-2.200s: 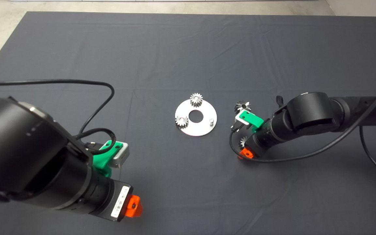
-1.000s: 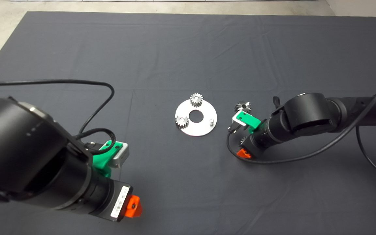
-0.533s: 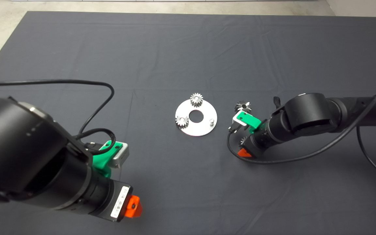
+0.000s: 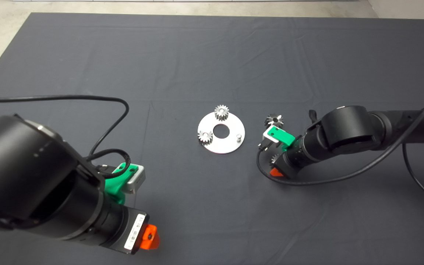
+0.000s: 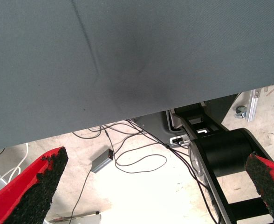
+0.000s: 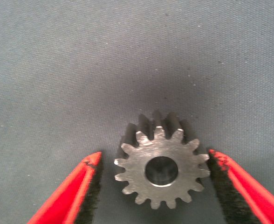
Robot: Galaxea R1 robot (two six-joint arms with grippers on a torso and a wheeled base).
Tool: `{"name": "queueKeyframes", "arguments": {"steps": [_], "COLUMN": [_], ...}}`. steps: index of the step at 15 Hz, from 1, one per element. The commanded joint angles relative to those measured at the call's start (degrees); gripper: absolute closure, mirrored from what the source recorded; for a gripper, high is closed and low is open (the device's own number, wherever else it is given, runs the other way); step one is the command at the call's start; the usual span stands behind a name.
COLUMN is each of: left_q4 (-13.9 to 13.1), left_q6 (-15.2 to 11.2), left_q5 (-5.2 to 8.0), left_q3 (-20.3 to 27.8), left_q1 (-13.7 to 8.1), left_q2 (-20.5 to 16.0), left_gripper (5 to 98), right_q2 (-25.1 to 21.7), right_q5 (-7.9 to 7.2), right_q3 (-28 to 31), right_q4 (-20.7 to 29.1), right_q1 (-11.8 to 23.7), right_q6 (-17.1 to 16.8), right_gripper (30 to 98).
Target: Remove an incorrectly installed larger gear and replace it with the correct smaller gear
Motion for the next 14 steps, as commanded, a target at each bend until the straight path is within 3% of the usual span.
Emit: {"name": "queueKeyframes", "arguments": {"steps": [1,11,14], "left_q4": [-0.2,-0.2,-0.2], "left_q6": [0.1,0.1,0.1], "left_q5": [1.25,1.16,1.16], "left_q3": [0.9,0.9,0.9], "left_q1": [-0.4,-0.4,-0.4], "left_q2": [-1.0,-1.0,-1.0], "left_gripper": [5.4,5.4,5.4], "right_q2": [0.2,0.5,0.4], "right_q5": [0.14,0.14,-0.22], "right_q3": [0.1,0.0,0.2], "right_q4": [-2.2,-6.2,-6.2], "right_q1": [0.8,0.7,0.4], "right_q6": [-0.2,-0.4,-0.3], "right_gripper": [70.6,81.9,81.9]}}
